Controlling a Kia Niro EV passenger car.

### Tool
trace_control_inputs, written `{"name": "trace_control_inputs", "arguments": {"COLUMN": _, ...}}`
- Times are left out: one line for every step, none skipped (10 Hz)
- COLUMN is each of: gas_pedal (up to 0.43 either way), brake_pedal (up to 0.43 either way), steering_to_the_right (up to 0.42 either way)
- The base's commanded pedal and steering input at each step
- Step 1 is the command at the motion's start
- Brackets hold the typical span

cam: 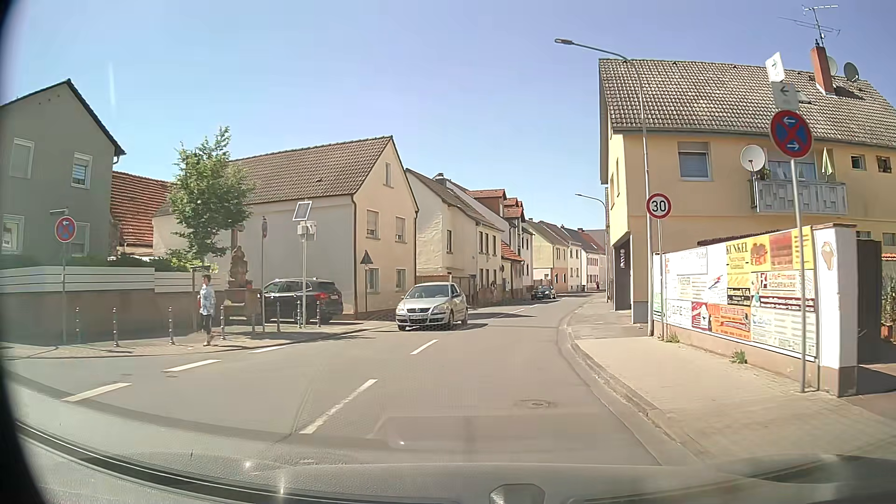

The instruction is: Follow the waypoints while adhering to traffic rules and regulations

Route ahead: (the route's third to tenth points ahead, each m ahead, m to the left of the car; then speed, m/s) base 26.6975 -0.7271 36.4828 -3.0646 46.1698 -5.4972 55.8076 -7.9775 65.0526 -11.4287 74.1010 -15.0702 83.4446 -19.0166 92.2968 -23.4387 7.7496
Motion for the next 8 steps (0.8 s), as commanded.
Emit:
{"name": "trace_control_inputs", "arguments": {"gas_pedal": 0.087, "brake_pedal": 0.030, "steering_to_the_right": 0.025}}
{"name": "trace_control_inputs", "arguments": {"gas_pedal": 0.087, "brake_pedal": 0.030, "steering_to_the_right": 0.025}}
{"name": "trace_control_inputs", "arguments": {"gas_pedal": 0.087, "brake_pedal": 0.030, "steering_to_the_right": 0.025}}
{"name": "trace_control_inputs", "arguments": {"gas_pedal": 0.087, "brake_pedal": 0.030, "steering_to_the_right": 0.028}}
{"name": "trace_control_inputs", "arguments": {"gas_pedal": 0.087, "brake_pedal": 0.030, "steering_to_the_right": 0.033}}
{"name": "trace_control_inputs", "arguments": {"gas_pedal": 0.087, "brake_pedal": 0.030, "steering_to_the_right": 0.033}}
{"name": "trace_control_inputs", "arguments": {"gas_pedal": 0.087, "brake_pedal": 0.030, "steering_to_the_right": 0.034}}
{"name": "trace_control_inputs", "arguments": {"gas_pedal": 0.087, "brake_pedal": 0.030, "steering_to_the_right": 0.035}}
